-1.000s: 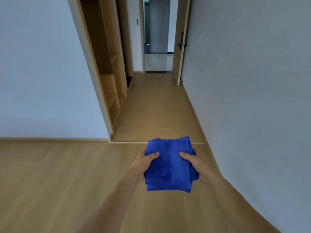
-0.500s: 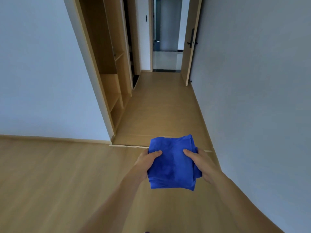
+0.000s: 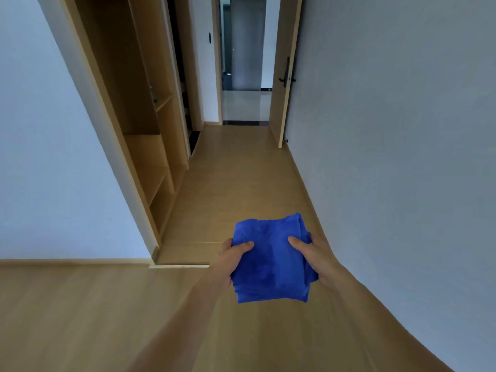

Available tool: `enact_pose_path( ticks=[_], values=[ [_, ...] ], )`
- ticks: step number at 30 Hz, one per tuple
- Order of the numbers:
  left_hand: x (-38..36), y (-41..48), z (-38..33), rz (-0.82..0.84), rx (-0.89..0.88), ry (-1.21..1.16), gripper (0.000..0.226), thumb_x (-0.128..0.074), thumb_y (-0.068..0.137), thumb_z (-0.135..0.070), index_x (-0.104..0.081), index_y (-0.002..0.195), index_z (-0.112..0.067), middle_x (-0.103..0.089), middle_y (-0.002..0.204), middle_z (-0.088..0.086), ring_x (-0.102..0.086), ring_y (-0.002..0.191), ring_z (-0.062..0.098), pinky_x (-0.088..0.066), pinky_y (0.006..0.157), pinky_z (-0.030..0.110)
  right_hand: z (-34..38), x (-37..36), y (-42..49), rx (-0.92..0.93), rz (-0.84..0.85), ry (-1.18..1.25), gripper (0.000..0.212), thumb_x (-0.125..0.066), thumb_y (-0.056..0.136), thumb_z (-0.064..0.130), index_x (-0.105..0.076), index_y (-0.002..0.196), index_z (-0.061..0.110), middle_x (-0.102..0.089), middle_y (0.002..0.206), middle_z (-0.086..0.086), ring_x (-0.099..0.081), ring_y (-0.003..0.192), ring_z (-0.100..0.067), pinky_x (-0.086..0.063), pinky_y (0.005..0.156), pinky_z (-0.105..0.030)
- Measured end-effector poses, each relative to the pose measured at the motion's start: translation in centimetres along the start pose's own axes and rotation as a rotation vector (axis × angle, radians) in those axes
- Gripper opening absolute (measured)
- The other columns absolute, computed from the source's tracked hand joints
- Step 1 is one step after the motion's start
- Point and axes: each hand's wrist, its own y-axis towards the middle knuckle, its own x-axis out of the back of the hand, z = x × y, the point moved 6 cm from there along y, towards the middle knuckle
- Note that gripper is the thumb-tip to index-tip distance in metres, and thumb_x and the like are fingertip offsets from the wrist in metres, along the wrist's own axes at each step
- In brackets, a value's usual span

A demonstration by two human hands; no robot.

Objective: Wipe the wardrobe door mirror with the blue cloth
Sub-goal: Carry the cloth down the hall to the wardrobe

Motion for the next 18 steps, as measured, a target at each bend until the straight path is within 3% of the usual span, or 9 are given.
enact_pose_path(
  ticks=[6, 9, 14, 18],
  values=[
    [1.9, 5.2, -3.9, -0.023, -0.003, -0.009, 0.04, -0.075, 0.091, -0.026, -0.062, 0.127, -0.015, -0.073, 0.12, 0.007, -0.07, 0.108, 0.029, -0.058, 0.096, 0.051, 3.1, -2.4, 5.9, -0.007, -0.016, -0.051, 0.053, -0.066, 0.096, 0.037, -0.05, 0.141, 0.017, -0.062, 0.134, -0.003, -0.06, 0.122, -0.026, -0.048, 0.108, -0.049],
    [2.6, 7.7, -5.1, -0.046, -0.012, -0.045, 0.036, -0.075, 0.09, -0.024, -0.063, 0.124, -0.017, -0.075, 0.116, 0.006, -0.072, 0.105, 0.028, -0.06, 0.093, 0.049, 4.4, -3.2, 9.0, -0.005, -0.012, -0.068, 0.052, -0.067, 0.095, 0.038, -0.051, 0.139, 0.017, -0.063, 0.133, -0.002, -0.06, 0.121, -0.025, -0.048, 0.107, -0.049],
    [1.9, 12.7, -7.0, -0.089, -0.04, -0.104, 0.032, -0.077, 0.089, -0.025, -0.067, 0.119, -0.025, -0.079, 0.106, -0.002, -0.075, 0.1, 0.022, -0.063, 0.084, 0.042, 5.7, -2.8, 15.3, -0.009, 0.029, -0.057, 0.039, -0.067, 0.095, 0.037, -0.055, 0.127, 0.02, -0.068, 0.117, 0.003, -0.066, 0.105, -0.018, -0.056, 0.082, -0.038],
    [-0.3, 17.7, -9.7, -0.139, -0.036, -0.113, 0.029, -0.076, 0.089, -0.026, -0.067, 0.116, -0.027, -0.079, 0.105, -0.002, -0.075, 0.098, 0.023, -0.063, 0.076, 0.039, 7.6, -1.0, 21.5, 0.025, 0.072, -0.06, 0.028, -0.068, 0.095, 0.034, -0.059, 0.118, 0.023, -0.071, 0.111, 0.006, -0.069, 0.098, -0.012, -0.055, 0.075, -0.029]
  ],
)
